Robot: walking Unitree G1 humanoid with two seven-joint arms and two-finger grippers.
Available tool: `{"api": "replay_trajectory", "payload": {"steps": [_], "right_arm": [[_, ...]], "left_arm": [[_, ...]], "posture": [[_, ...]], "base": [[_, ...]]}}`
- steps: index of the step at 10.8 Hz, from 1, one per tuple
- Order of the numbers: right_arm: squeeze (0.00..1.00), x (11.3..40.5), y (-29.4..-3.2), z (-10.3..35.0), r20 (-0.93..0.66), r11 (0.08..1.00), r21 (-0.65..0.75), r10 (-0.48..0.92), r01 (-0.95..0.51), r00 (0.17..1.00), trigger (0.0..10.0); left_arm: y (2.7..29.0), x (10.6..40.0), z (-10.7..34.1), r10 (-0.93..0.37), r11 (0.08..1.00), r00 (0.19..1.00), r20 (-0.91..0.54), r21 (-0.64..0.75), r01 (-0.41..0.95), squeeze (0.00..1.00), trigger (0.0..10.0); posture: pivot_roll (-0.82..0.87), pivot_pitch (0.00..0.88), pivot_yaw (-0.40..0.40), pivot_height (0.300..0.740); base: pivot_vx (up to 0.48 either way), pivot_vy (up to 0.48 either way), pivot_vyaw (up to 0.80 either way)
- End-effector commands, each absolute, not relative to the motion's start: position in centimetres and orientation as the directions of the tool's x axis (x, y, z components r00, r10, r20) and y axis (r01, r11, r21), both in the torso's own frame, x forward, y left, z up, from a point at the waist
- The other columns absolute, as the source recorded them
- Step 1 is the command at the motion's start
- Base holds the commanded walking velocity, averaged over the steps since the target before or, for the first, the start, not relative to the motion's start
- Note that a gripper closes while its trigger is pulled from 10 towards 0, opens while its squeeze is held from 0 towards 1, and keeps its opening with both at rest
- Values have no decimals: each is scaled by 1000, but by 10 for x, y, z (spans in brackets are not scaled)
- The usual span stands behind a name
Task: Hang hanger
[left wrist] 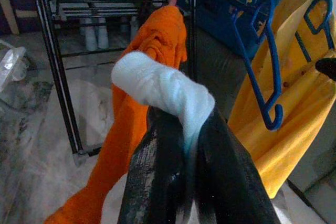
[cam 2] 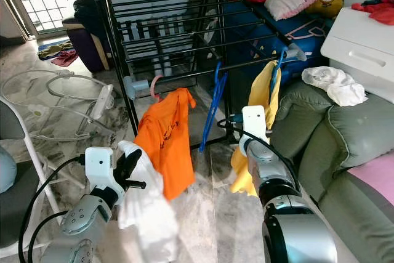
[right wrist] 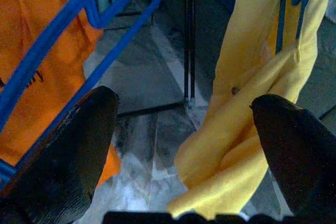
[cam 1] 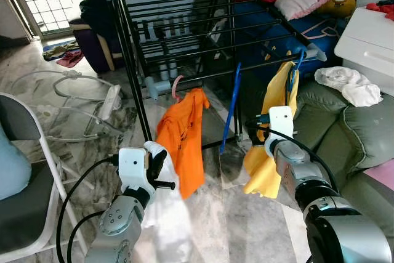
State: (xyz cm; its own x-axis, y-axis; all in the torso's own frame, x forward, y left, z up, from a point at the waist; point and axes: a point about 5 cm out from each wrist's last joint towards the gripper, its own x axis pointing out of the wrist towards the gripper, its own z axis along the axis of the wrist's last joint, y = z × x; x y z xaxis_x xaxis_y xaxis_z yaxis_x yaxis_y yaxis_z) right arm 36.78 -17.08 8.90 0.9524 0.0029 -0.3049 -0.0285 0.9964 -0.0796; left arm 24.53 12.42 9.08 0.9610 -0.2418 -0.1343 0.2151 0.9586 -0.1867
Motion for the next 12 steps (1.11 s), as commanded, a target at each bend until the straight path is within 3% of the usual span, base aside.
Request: {"api": "replay_trajectory", "payload": {"steps": [1,4,7,8,10,12], "right_arm": [[0,369,-169,95,-241,998,-64,3,-19,970,10000],[0,349,-155,97,-83,997,-39,70,-73,994,10000],[0,331,-153,86,-93,993,-46,103,-107,990,10000],[0,329,-154,84,-104,993,-45,102,-107,989,10000],[0,328,-154,85,-114,992,-51,110,-116,987,10000],[0,329,-153,85,-122,990,-56,121,-128,985,10000]], "left_arm": [[124,248,102,-238,959,968,-80,-176,221,0,10000],[125,242,106,-246,950,968,-53,-213,229,0,10000],[111,225,112,-422,884,905,-48,-242,399,0,10000],[111,209,108,-536,826,840,-89,-260,500,0,10000],[128,176,112,-611,780,779,-140,-279,561,0,10000],[151,169,120,-536,829,832,-145,-274,487,0,10000]], "posture": [[17,21,11,740],[21,15,4,740],[16,17,7,740],[16,17,7,740],[50,28,-11,740],[67,32,-21,740]], "base": [[0,0,0],[0,0,0],[0,0,0],[0,0,0],[0,0,0],[0,0,0]]}}
